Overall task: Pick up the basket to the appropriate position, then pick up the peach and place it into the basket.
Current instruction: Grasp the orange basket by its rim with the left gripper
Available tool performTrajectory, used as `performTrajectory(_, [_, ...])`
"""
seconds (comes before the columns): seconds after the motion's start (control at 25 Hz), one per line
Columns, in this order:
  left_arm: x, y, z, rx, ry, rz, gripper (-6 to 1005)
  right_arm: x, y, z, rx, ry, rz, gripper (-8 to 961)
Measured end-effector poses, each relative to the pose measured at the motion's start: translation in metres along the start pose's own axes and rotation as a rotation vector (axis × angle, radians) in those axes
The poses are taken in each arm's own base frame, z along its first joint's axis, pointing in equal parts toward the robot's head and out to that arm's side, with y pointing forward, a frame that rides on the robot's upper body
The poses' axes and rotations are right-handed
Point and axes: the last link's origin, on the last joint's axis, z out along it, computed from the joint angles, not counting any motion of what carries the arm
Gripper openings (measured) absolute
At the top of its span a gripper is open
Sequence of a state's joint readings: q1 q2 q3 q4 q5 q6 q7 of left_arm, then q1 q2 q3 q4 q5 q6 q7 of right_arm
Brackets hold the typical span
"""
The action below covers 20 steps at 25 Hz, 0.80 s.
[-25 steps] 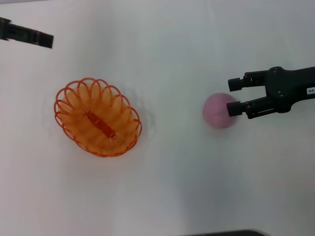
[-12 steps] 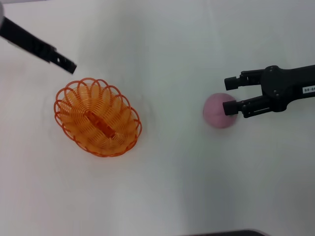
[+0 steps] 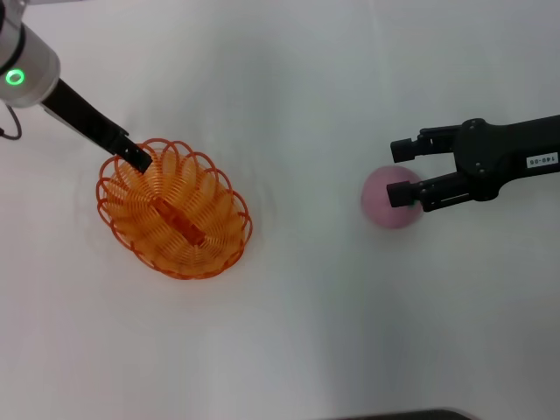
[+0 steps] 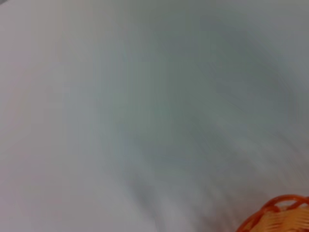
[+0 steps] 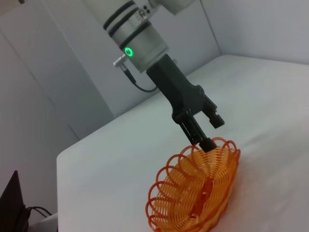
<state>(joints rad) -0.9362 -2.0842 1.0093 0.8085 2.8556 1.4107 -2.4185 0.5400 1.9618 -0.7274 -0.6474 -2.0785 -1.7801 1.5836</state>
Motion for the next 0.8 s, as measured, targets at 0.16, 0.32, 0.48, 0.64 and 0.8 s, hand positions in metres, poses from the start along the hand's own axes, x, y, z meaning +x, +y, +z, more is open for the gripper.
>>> performTrajectory(0.16, [-0.003, 0.002, 0.011, 0.003, -0.015, 0.003, 858, 0.000, -0.001, 0.002, 0.004, 0.001, -0.001, 911])
performTrajectory(0.32, [-0.005, 0.003, 0.016, 0.006, -0.032, 0.015, 849, 0.001, -0.001, 0.003, 0.008, 0.003, 0.000, 911])
performTrajectory(0.48, [-0.004, 0.003, 0.015, 0.014, -0.029, 0.013, 840, 0.001, -0.001, 0.003, 0.009, 0.003, 0.002, 911])
performTrajectory(0.64, [-0.002, 0.001, 0.011, 0.025, -0.010, 0.010, 729, 0.001, -0.001, 0.003, 0.010, 0.003, 0.003, 911])
performTrajectory(0.8, [-0.003, 0.002, 0.013, 0.024, -0.017, 0.016, 575, 0.003, -0.001, 0.004, 0.009, 0.002, 0.008, 912])
